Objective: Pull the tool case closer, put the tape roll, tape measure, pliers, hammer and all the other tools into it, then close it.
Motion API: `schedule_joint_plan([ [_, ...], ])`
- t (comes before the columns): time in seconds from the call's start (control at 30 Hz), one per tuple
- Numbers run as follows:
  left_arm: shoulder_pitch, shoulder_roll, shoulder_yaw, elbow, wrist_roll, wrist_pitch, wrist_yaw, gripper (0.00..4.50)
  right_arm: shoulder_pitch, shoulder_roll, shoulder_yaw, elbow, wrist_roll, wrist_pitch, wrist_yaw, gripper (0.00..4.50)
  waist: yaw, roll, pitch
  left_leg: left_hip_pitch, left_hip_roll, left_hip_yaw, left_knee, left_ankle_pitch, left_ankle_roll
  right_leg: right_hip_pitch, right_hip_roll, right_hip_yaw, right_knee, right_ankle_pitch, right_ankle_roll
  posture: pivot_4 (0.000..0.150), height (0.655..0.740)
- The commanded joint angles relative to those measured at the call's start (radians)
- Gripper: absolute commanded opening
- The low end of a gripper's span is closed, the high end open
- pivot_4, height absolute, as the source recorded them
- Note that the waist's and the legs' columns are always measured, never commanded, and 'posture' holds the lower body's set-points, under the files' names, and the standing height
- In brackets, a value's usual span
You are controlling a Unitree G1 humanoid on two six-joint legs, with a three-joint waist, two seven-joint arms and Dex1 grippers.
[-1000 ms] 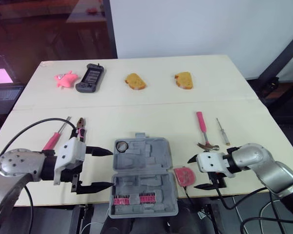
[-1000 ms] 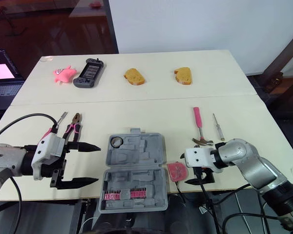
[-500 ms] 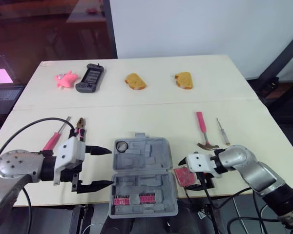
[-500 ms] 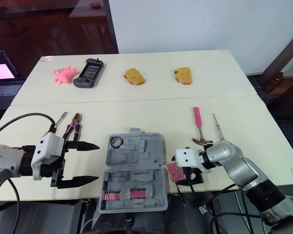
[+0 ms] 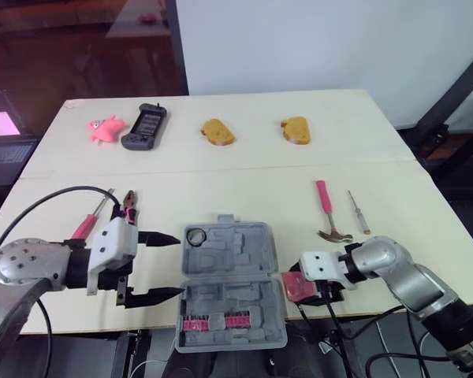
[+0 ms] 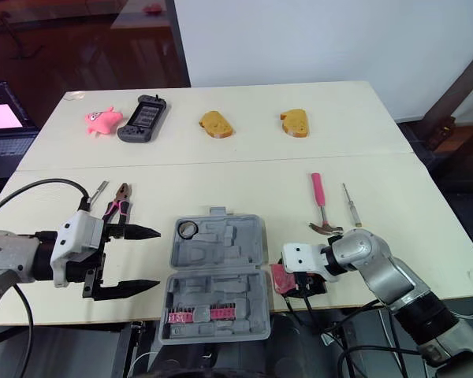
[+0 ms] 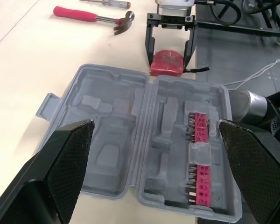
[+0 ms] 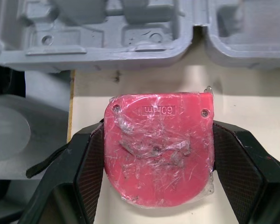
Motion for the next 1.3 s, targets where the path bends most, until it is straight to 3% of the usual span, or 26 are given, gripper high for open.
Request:
schedule_joint_plan([
  [0.03, -0.009, 0.002, 0.005, 0.005, 0.006, -0.024, -0.004, 4.50, -0.031, -0.008, -0.075, -0.101, 0.057, 0.098, -0.006, 2.90, 0.000, 0.000, 0.000, 0.000, 0.000, 0.000, 0.000, 0.000, 0.000, 0.000, 0.000, 0.000, 0.000, 0.000, 0.000, 0.150, 0.7400],
  [0.17, -0.014, -0.006, 0.006, 0.022, 0.010, -0.034, -0.003, 4.50, -0.088, -0.019, -0.119, -0.212, 0.087, 0.246, -0.024, 2.90, 0.000, 0.000, 0.000, 0.000, 0.000, 0.000, 0.000, 0.000, 0.000, -0.001, 0.000, 0.000, 0.000, 0.000, 0.000, 0.150, 0.7400],
  [0.37, 0.008, -0.028, 0.001, 0.040, 0.032, -0.064, 0.005, 4.50, -0.290, -0.075, 0.011, -0.323, 0.011, 0.510, 0.021, 2.90, 0.000, 0.001, 0.000, -0.001, 0.000, 0.000, 0.000, 0.000, 0.000, -0.002, 0.000, 0.000, 0.000, 0.000, 0.000, 0.150, 0.7400],
  [0.57, 0.055, -0.054, 0.023, 0.043, 0.057, -0.095, 0.029, 4.50, -0.591, -0.068, 0.231, -0.267, -0.038, 0.719, 0.150, 2.90, -0.003, 0.001, 0.001, -0.002, 0.000, 0.001, -0.001, 0.000, 0.000, -0.004, 0.000, 0.000, 0.000, 0.000, 0.000, 0.150, 0.7400],
  [0.7, 0.098, -0.072, 0.039, 0.034, 0.068, -0.111, 0.048, 4.50, -0.720, 0.030, 0.349, -0.194, -0.058, 0.836, 0.132, 2.90, -0.003, 0.001, 0.001, -0.002, 0.000, 0.001, -0.001, 0.000, 0.000, -0.004, 0.000, 0.000, 0.000, 0.000, 0.000, 0.150, 0.7400],
  [0.97, 0.188, -0.098, 0.078, 0.004, 0.075, -0.134, 0.079, 4.50, -0.828, 0.234, 0.481, 0.015, -0.098, 0.838, 0.043, 2.90, -0.004, 0.001, 0.001, -0.003, 0.000, 0.000, -0.001, 0.000, 0.000, -0.007, 0.000, 0.001, 0.003, 0.002, 0.003, 0.150, 0.7400],
  [1.3, 0.234, -0.105, 0.115, -0.001, 0.094, -0.160, 0.097, 4.50, -0.841, 0.372, 0.533, 0.204, -0.139, 0.745, -0.015, 2.90, -0.008, 0.001, 0.001, -0.003, -0.001, 0.001, -0.003, 0.001, -0.003, -0.013, 0.000, 0.002, 0.012, 0.002, 0.003, 0.150, 0.7400],
])
